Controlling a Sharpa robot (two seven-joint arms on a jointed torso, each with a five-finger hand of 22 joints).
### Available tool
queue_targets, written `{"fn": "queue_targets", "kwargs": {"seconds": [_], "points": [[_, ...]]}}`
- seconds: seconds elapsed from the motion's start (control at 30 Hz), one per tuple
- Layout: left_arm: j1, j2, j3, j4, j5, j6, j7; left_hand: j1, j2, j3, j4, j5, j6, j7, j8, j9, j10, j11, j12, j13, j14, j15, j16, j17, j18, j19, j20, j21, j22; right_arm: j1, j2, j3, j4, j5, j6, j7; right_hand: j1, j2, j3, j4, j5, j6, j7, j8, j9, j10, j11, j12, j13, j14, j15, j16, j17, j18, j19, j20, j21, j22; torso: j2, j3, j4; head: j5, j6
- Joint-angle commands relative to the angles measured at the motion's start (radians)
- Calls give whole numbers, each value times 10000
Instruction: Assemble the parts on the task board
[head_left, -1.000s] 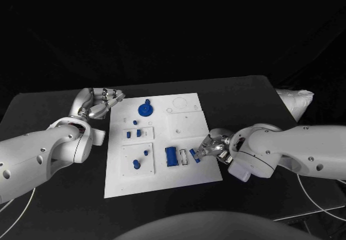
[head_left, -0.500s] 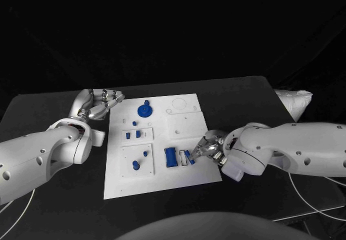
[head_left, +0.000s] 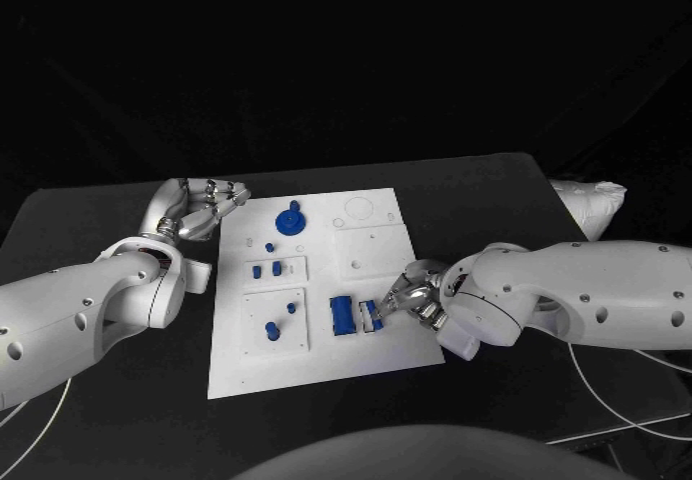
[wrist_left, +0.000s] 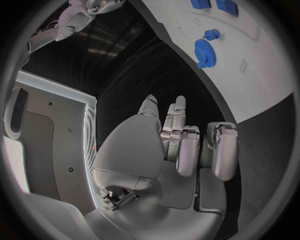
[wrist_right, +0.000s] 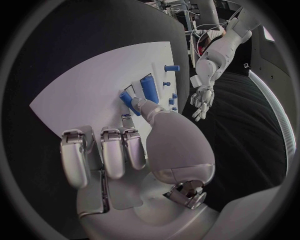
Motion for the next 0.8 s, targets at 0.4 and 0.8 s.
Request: {"fn": "queue_targets", "kwargs": {"seconds": [0.4, 0.8], "points": [[0, -6, 6, 29, -7, 143, 56, 7, 74, -52, 8, 33, 77, 8, 26, -5, 28, -12, -41, -12, 1024, -59, 25, 2635, -150, 1053, -47, 24, 2634, -40, 13, -33, 44, 259, 87, -8, 34, -11, -85, -20, -50, 67, 20, -63, -28, 1049, 19, 28, 2628, 1059, -29, 41, 2633, -67, 1047, -27, 45, 2634, 2, 1, -2, 20, 2], [0, 14, 6, 28, -8, 159, 48, 7, 74, -52, 8, 33, 77, 8, 26, -5, 28, -12, -41, -12, 1024, -59, 25, 2635, -150, 1053, -47, 24, 2634, -40, 24, -33, 110, 340, 70, 9, -10, -44, -165, 13, -117, 23, 48, -176, -95, 1049, 37, 28, 2628, 1059, -26, 41, 2633, -67, 1047, -23, 45, 2634, 2, 2, 1, 11, -35]]}}
